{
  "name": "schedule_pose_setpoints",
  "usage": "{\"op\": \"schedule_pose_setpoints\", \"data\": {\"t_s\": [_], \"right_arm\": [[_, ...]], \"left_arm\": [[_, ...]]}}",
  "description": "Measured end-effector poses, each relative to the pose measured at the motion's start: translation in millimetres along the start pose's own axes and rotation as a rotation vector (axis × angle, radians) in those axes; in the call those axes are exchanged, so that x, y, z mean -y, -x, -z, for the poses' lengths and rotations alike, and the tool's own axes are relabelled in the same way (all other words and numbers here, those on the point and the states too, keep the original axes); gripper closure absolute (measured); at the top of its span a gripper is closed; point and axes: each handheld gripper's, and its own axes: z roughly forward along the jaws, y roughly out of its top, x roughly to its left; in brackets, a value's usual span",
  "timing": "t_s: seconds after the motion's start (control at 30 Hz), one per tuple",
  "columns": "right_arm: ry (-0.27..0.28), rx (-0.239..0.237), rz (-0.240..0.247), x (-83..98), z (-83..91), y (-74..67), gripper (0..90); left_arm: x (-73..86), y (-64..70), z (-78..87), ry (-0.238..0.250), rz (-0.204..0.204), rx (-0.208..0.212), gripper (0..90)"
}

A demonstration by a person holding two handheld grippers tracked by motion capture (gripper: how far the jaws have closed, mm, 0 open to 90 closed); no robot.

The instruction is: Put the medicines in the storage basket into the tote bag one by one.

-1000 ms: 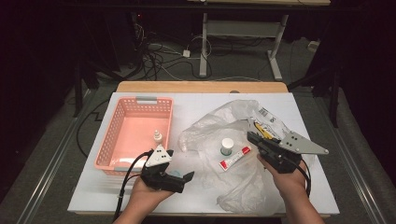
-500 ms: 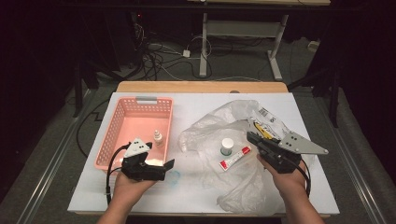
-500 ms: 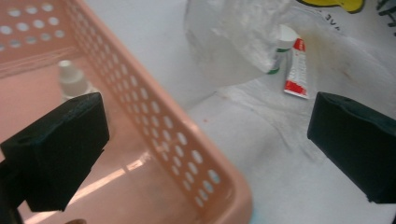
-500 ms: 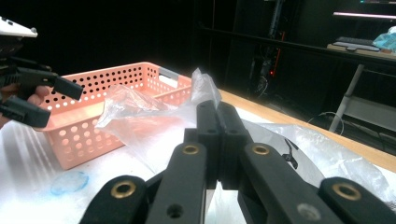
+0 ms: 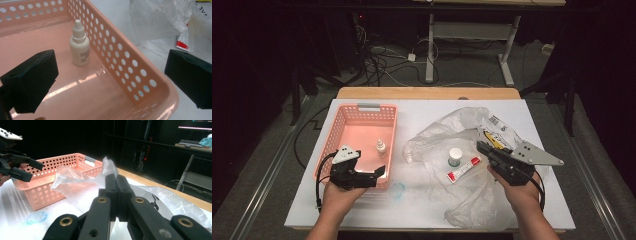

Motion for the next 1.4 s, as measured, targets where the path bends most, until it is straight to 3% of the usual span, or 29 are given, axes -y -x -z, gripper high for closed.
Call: {"op": "schedule_pose_setpoints", "data": {"t_s": [0.13,0.33,0.43,0.67,0.77,0.9,1.1,1.27,1.4], "right_arm": [[0.004,0.000,0.002,-1.0,0.5,-0.5,90.0],[0.005,-0.002,0.006,-1.7,0.4,-1.0,90.0],[0.008,0.001,0.000,-1.8,1.1,-0.4,90.0],[0.008,-0.001,-0.002,-1.4,0.6,0.1,90.0],[0.006,0.001,0.002,-1.4,0.1,-0.8,90.0],[0.005,-0.001,0.004,-1.4,-0.3,-1.1,90.0],[0.003,0.002,-0.002,-0.6,0.0,0.6,90.0],[0.004,0.004,0.001,-0.8,0.5,1.1,90.0],[0.005,0.004,0.000,-0.9,0.7,1.0,90.0]], "left_arm": [[-0.2,-0.8,1.9,0.015,0.008,0.021,0.0],[-5.2,-0.5,6.5,0.027,0.005,0.013,0.0],[-13.2,-6.6,8.0,0.039,0.037,0.035,0.3],[-34.6,-6.0,1.0,0.049,0.005,0.031,3.7],[-41.1,-10.9,-5.9,0.055,-0.006,0.027,9.7],[-48.4,-22.5,-17.4,0.034,0.012,0.025,14.1],[-55.2,-38.9,-35.5,-0.027,0.032,-0.018,15.6],[-58.6,-42.3,-48.8,-0.108,0.014,-0.032,18.6],[-57.5,-44.7,-54.9,-0.146,0.026,-0.047,23.2]]}}
